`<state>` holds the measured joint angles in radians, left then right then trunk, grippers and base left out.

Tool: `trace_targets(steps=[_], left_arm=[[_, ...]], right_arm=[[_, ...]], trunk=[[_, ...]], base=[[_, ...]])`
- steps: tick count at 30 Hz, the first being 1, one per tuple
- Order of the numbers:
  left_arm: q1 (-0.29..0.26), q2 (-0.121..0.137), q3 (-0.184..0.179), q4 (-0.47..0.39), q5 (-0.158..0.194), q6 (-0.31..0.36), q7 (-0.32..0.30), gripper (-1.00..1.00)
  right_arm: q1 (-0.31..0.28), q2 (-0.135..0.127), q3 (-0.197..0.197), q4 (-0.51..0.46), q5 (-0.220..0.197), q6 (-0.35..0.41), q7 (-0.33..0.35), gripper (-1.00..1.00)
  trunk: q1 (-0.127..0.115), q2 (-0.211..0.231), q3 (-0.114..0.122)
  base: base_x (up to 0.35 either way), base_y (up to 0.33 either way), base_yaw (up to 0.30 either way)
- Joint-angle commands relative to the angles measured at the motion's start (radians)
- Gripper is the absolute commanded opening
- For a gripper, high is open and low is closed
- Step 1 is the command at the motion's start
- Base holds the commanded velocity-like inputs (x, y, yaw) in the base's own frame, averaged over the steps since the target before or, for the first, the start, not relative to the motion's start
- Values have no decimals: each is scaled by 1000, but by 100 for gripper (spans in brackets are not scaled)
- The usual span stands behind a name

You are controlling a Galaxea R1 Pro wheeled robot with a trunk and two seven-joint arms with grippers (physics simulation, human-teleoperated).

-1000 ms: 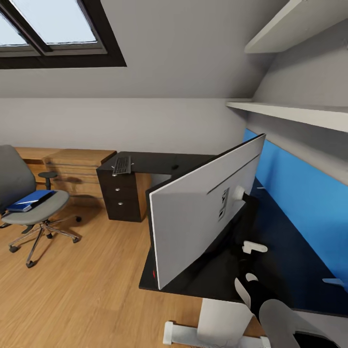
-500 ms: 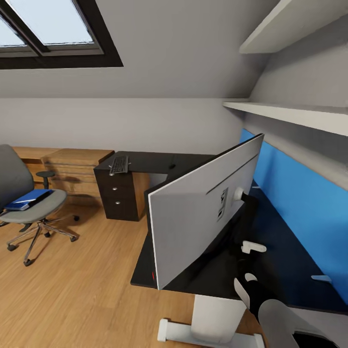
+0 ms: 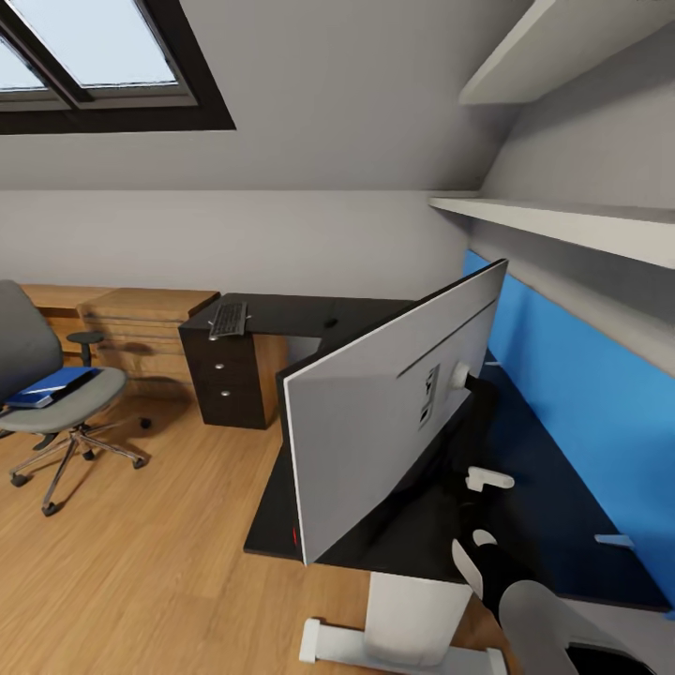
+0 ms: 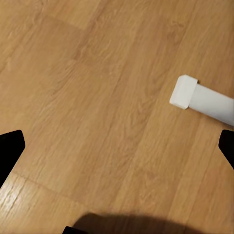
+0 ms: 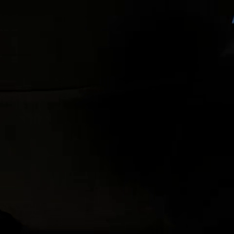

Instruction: In the bedroom, organize the workspace by keeping the computer under the desk, ensuring the monitor is on the desk, placing the keyboard on the desk next to the monitor, placing the mouse on the desk next to the keyboard, moving the folder from the swivel chair onto the desk next to the mouse, stacking the notebook on top of the folder with the pen on top of the notebook, and positioning the swivel chair next to the desk.

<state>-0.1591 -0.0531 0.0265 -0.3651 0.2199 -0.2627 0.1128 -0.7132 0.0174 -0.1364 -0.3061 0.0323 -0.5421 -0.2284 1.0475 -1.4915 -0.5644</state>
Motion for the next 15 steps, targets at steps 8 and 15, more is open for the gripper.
trace_targets(steps=[8,15], left_arm=[[0,-1,3,0,1,-3,1,100],[0,-1,3,0,1,-3,1,100]], right_arm=[[0,-13,4,19,-31,-11,-5,-100],[0,-13,4,19,-31,-10,-5,-100]], trunk=[[0,0,-1],[0,0,-1]], base=[[35,-1,0],[33,0,0]])
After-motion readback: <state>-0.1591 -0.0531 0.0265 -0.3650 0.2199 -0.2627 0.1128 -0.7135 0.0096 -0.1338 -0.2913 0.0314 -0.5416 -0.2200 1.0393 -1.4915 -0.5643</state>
